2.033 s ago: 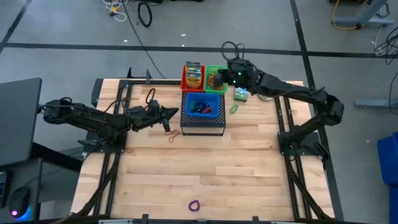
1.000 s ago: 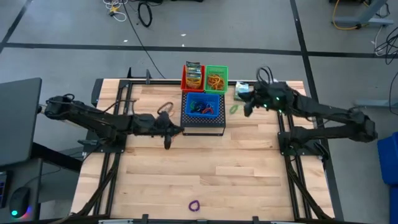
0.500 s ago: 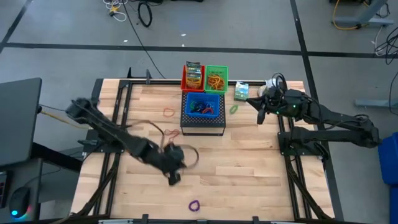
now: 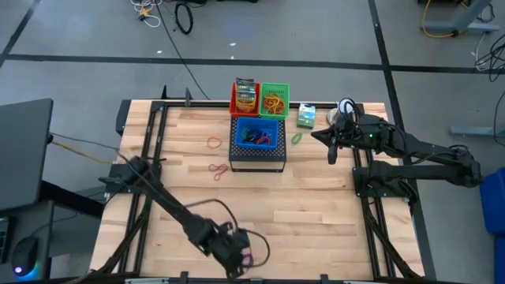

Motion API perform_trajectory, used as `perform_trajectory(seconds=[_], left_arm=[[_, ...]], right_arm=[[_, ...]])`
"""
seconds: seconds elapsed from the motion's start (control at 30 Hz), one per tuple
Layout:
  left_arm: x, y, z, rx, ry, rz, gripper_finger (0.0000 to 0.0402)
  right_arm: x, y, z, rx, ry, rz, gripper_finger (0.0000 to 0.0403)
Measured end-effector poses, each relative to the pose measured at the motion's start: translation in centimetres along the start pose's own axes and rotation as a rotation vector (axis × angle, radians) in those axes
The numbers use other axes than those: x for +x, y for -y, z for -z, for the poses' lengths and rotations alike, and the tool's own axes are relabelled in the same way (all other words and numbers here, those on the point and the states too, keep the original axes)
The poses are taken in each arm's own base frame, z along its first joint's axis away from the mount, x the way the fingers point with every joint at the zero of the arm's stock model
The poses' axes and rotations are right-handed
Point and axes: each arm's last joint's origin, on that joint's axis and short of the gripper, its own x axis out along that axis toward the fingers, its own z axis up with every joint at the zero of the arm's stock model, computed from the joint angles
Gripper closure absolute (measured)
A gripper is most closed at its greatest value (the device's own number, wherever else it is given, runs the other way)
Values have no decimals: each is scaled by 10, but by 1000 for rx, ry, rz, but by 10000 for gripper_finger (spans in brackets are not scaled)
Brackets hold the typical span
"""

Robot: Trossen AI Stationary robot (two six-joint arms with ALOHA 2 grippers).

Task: Pick & Place Office Desk Supplies
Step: Put the purple spring keychain into the blue bin on the shelf

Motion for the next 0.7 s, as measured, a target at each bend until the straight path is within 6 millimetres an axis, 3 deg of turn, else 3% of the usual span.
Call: perform_trajectory(seconds=[0.23, 0.7], left_arm=[[25, 14, 1, -33, -41, -81, 288], [45, 11, 8, -122, -53, -127, 287]], right_arm=[[0, 0, 3, -11, -29, 1, 392], [0, 0, 3, -29, -35, -7, 393]])
